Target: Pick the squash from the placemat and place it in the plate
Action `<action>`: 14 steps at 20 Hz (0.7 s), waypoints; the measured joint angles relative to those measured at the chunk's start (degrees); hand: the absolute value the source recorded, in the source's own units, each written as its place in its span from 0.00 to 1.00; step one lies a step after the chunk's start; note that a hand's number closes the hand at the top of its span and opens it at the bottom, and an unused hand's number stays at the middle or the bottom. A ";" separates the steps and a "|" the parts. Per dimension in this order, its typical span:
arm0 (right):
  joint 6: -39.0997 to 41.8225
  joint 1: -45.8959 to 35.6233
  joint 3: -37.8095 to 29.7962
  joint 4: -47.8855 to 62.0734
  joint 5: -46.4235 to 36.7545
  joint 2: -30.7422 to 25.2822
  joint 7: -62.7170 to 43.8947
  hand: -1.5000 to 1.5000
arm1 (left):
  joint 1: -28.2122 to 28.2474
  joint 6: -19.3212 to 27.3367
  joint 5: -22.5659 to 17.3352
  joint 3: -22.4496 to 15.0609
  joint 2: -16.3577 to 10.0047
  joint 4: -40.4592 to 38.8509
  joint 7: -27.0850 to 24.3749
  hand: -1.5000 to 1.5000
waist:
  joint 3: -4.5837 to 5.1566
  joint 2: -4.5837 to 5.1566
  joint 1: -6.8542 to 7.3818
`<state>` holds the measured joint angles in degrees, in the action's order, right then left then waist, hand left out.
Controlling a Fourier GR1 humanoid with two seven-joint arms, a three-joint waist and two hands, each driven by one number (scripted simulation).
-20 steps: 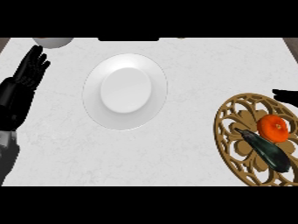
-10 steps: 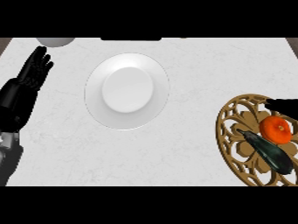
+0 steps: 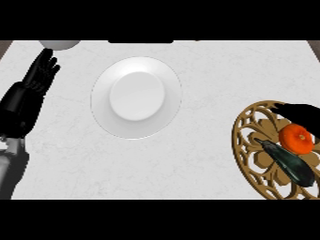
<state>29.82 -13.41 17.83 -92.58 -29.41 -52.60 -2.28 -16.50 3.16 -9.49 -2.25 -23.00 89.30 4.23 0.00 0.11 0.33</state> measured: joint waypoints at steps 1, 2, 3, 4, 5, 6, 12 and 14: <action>-0.40 0.50 -0.23 1.19 -1.29 0.05 1.22 0.00 | 0.09 -0.26 0.09 0.33 0.16 -0.20 -0.08 0.50 | 0.00 -0.01 -0.06; -0.30 0.50 -0.66 2.26 -2.23 0.50 1.62 0.00 | -0.08 -0.55 0.17 0.76 0.12 -0.08 0.26 0.50 | -0.01 -0.02 -0.10; -0.12 0.11 -0.59 3.38 -3.26 1.35 1.78 0.00 | -0.42 -0.08 0.56 0.44 0.70 0.88 1.46 0.50 | 0.00 -0.04 -0.08; -0.27 0.21 -1.09 4.48 -4.22 1.78 2.55 0.00 | -0.01 0.05 1.14 0.32 1.15 1.41 1.53 0.50 | -0.01 -0.05 -0.10; -0.19 -0.14 -1.02 5.40 -5.35 2.96 2.74 0.00 | -0.11 -0.41 1.26 0.80 1.26 0.87 1.24 0.50 | -0.01 -0.06 -0.12; -0.68 0.01 -0.88 6.68 -6.61 3.83 3.44 0.00 | 0.33 -0.55 1.38 0.92 1.51 1.48 1.52 0.50 | 0.00 -0.07 -0.09; -0.27 -1.40 -1.47 13.76 -12.35 6.77 9.10 0.00 | 0.87 -2.41 2.10 2.92 2.15 1.77 1.23 0.50 | -0.01 -0.07 -0.10; -1.09 -2.01 -1.36 16.63 -14.72 8.37 10.26 0.00 | 0.16 -2.71 2.53 3.26 2.60 1.34 1.62 0.50 | 0.00 -0.06 -0.12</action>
<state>28.74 -15.42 16.47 -75.95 -44.13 -44.22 7.99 -16.34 0.45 -6.96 1.01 -20.39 90.64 5.85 0.00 0.04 0.21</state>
